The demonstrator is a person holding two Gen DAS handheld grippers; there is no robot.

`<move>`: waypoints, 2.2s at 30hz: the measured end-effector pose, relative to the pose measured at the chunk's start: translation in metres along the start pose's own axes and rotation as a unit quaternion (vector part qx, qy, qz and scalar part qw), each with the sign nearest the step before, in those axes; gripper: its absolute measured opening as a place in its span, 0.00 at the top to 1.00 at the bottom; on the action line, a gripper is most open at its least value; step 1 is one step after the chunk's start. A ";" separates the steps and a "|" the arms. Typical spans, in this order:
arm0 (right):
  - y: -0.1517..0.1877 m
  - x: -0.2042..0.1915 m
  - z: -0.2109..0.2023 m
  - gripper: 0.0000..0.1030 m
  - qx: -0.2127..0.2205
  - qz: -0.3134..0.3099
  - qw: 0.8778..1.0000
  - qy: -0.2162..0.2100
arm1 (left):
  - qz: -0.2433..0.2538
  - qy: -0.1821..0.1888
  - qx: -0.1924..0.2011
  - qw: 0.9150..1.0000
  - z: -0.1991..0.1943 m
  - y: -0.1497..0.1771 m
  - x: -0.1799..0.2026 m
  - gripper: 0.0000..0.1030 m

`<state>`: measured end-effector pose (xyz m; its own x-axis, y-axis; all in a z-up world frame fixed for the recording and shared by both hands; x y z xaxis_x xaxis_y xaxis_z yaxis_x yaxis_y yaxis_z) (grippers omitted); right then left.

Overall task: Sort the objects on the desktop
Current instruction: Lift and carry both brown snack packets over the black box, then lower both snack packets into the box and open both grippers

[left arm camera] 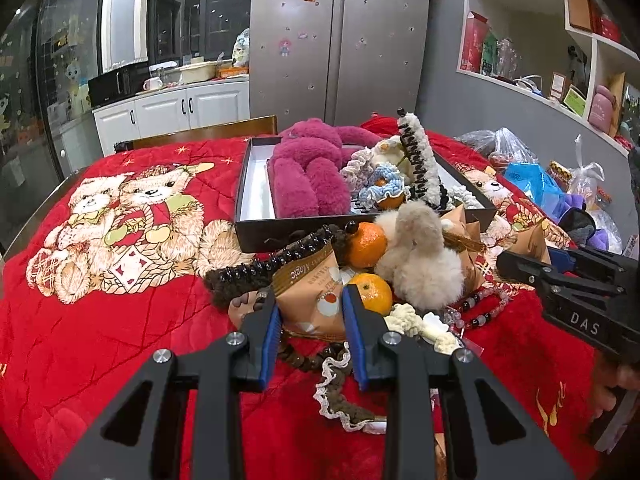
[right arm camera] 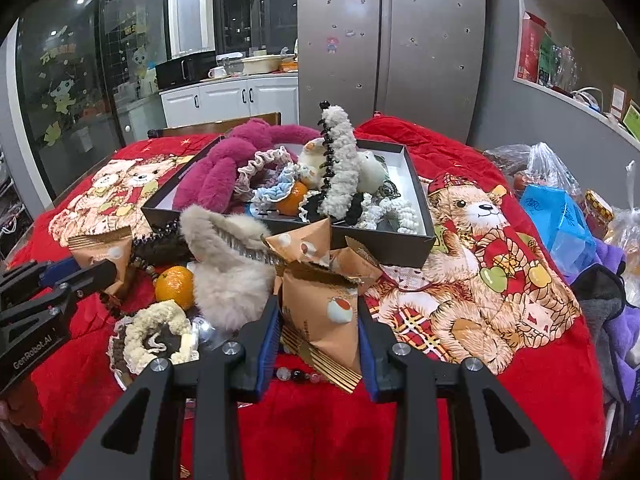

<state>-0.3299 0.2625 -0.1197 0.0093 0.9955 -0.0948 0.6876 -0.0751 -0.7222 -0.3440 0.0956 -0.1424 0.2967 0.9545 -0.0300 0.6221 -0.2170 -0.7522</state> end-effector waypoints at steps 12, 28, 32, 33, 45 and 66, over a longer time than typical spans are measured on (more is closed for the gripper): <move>-0.031 -0.010 -0.023 0.66 0.025 -0.005 1.000 -0.007 | -0.002 -0.001 0.001 1.000 -0.014 -0.032 0.001 0.71; -0.112 -0.022 0.004 0.66 0.034 -0.004 0.999 -0.007 | 0.028 -0.008 0.028 0.999 0.026 -0.144 0.017 0.70; -0.125 -0.024 0.029 0.66 0.028 -0.003 1.000 -0.010 | 0.029 -0.013 0.022 0.999 0.056 -0.158 0.016 0.70; -0.129 -0.023 0.038 0.66 0.025 -0.001 1.000 -0.010 | 0.029 -0.014 0.022 0.999 0.062 -0.162 0.015 0.70; -0.154 -0.002 0.096 0.66 0.018 0.027 0.999 -0.014 | 0.034 -0.011 0.024 0.999 0.115 -0.179 0.011 0.70; -0.134 0.000 0.120 0.66 -0.007 0.008 1.000 0.005 | 0.057 -0.008 -0.001 0.998 0.146 -0.155 0.019 0.71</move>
<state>-0.5086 0.2660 -0.1052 0.0282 0.9947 -0.0989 0.6973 -0.0905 -0.7111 -0.5407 0.1769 -0.1225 0.3538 0.9269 -0.1250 0.5866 -0.3240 -0.7423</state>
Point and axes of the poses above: each gripper's, at about its wrist camera, not at the fingertips, and z roughly the way its jaws point, x to its right, y to its underside, the point moved 9 cm from there along z, roughly the way its jaws point, and after that the axes turned 8 degrees about z, right-handed, at the moved point
